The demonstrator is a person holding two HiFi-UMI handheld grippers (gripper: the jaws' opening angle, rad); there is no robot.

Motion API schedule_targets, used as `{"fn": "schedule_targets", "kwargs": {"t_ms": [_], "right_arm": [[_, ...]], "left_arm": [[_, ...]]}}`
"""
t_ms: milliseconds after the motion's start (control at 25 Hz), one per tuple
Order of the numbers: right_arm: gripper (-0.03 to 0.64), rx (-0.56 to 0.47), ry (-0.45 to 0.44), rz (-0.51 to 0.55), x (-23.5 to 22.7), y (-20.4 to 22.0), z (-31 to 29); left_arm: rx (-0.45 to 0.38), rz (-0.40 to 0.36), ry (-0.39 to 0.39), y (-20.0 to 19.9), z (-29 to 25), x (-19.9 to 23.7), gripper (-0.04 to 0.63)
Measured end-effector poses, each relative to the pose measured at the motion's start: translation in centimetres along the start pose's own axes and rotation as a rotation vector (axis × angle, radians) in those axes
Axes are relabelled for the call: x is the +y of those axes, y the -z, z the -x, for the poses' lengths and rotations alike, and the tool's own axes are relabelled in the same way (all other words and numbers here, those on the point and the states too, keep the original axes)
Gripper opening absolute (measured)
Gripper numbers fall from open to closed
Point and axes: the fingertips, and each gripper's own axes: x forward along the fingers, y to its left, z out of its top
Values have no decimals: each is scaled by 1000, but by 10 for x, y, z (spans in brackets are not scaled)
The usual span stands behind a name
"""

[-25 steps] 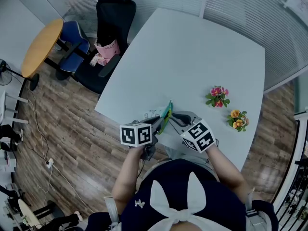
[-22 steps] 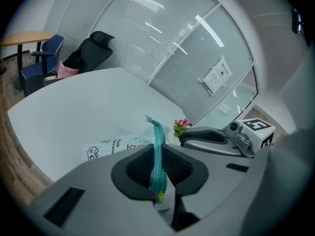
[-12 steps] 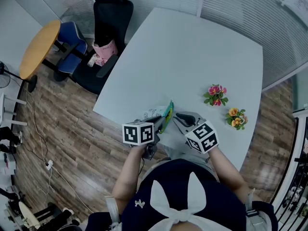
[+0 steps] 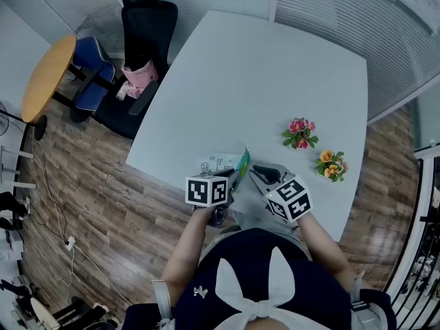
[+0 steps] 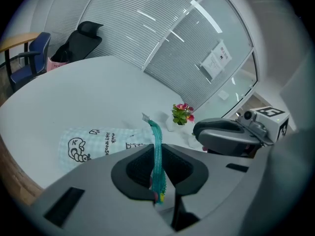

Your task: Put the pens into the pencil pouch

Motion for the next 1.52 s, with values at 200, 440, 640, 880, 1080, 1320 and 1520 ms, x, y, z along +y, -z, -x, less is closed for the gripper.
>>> {"fn": "schedule_targets", "kwargs": {"t_ms": [200, 440, 640, 880, 1080, 1320, 1520], "right_arm": [[55, 0, 23, -21, -10, 6, 5], [54, 12, 56, -42, -23, 15, 10], [54, 23, 73, -85, -34, 23, 17], [54, 33, 89, -125, -42, 37, 21], [54, 42, 97, -140, -46, 43, 23], [54, 59, 90, -137, -46, 48, 20], [54, 65, 84, -125, -44, 48, 19]], "left_arm": [[54, -22, -5, 11, -24, 1, 60], [120, -30, -11, 27, -48, 6, 60], [167, -15, -19, 42, -65, 9, 60], [230, -27, -52, 60, -84, 16, 60], [261, -25, -91, 72, -94, 27, 60], [255, -4, -85, 77, -98, 33, 60], [250, 11, -63, 74, -97, 28, 70]]}}
